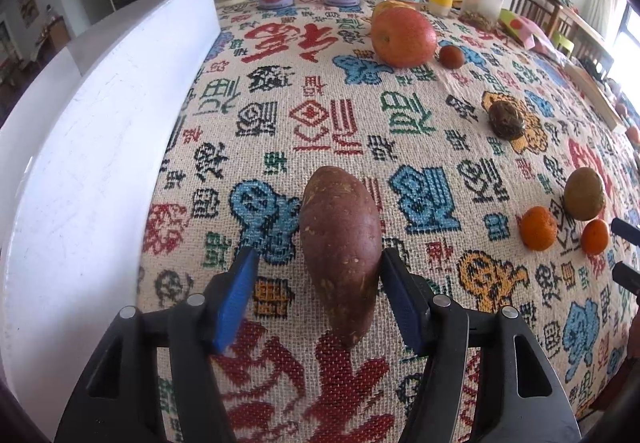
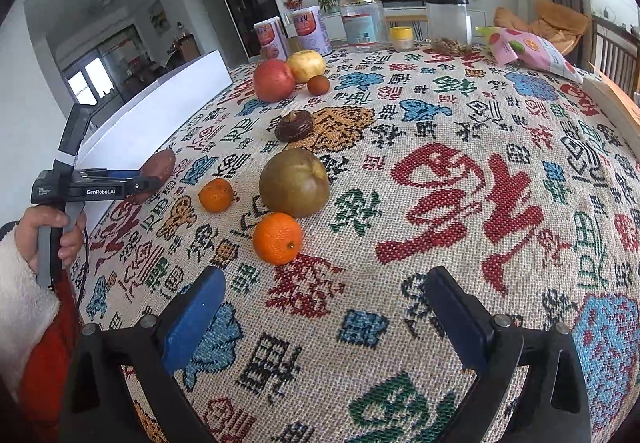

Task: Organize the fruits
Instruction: 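Carry the sweet potato into the box with the left tool while the right tool carries an orange there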

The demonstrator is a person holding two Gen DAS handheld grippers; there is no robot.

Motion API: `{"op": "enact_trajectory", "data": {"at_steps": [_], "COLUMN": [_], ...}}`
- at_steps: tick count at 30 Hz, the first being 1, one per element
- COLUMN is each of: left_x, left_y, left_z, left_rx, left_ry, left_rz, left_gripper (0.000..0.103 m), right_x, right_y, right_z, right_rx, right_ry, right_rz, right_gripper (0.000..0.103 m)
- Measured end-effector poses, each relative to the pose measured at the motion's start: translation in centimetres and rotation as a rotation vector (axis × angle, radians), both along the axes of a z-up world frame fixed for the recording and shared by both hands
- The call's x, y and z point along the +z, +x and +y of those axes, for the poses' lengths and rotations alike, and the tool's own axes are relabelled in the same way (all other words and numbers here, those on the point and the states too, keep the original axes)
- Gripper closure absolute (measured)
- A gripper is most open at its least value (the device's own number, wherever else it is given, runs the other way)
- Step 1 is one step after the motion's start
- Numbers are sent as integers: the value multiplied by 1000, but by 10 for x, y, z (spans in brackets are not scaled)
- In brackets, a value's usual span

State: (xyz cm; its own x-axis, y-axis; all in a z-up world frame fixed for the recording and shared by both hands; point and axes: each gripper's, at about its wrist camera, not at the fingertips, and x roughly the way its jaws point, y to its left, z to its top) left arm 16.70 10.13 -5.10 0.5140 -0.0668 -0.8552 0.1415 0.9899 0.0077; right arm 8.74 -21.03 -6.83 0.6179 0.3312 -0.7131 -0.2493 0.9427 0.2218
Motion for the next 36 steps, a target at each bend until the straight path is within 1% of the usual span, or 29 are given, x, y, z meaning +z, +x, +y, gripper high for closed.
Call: {"op": "enact_trajectory", "data": {"at_steps": [1, 2, 3, 4, 5, 6, 8, 9, 10, 11, 12, 14, 15, 17, 19, 20, 22, 23, 25, 27, 29, 32, 35, 36], "left_x": [1, 0, -1, -3, -6, -8, -8, -8, -7, -5, -2, 10, 19, 40, 65, 80, 107, 120, 134, 132, 119, 91, 69, 66], "left_y": [0, 1, 2, 3, 4, 5, 4, 3, 1, -2, -6, -21, -30, -50, -68, -75, -84, -86, -83, -74, -65, -57, -57, -57], "left_z": [1, 1, 0, -3, -5, -7, -9, -7, -5, -1, 3, 11, 15, 25, 41, 51, 76, 91, 123, 155, 183, 210, 219, 221], "left_rx": [7, 9, 6, -3, -15, -19, -14, -8, 3, 17, 29, 42, 44, 56, 74, 87, 134, 165, 236, 337, 421, 502, 530, 545], "left_ry": [-17, -27, -29, -24, -28, -30, -28, -39, -59, -86, -113, -176, -213, -308, -398, -431, -455, -452, -413, -354, -313, -277, -260, -249], "left_rz": [-5, -8, -5, 4, 15, 18, 1, -1, 0, 2, 3, -3, -8, -19, -39, -58, -116, -144, -182, -181, -145, -77, -27, -21], "left_gripper": [38, 38, 43, 54, 59, 63, 64, 64, 64, 64, 64, 64, 64, 64, 64, 64, 64, 64, 64, 64, 64, 64, 63, 60], "right_x": [-2, -5, -8, -10, -8, -8, -9, -10, -9, -11, -13, -10, -6, 3, 14, 20, 39, 51, 75, 97, 114, 125, 116, 110], "right_y": [6, 13, 20, 24, 24, 26, 30, 31, 33, 35, 37, 32, 27, 17, 10, 11, 14, 17, 27, 41, 55, 77, 95, 102], "right_z": [8, 11, 13, 16, 20, 25, 36, 41, 44, 43, 41, 39, 41, 44, 57, 67, 96, 110, 152, 199, 250, 320, 376, 392], "right_rx": [9, 10, 8, 3, 0, 14, 43, 40, 25, 11, -7, -23, -9, 32, 91, 122, 195, 236, 325, 407, 484, 558, 595, 599], "right_ry": [4, 24, 49, 62, 53, 51, 41, 13, -4, 0, 27, 48, 53, 77, 111, 123, 141, 154, 174, 186, 197, 181, 137, 113], "right_rz": [13, 36, 60, 69, 58, 58, 72, 70, 58, 66, 78, 82, 82, 93, 106, 107, 94, 82, 51, 23, 6, 6, 37, 55], "right_gripper": [17, 20, 23, 24, 26, 31, 39, 46, 57, 66, 77, 77, 77, 77, 77, 77, 77, 77, 77, 77, 77, 77, 76, 75]}}
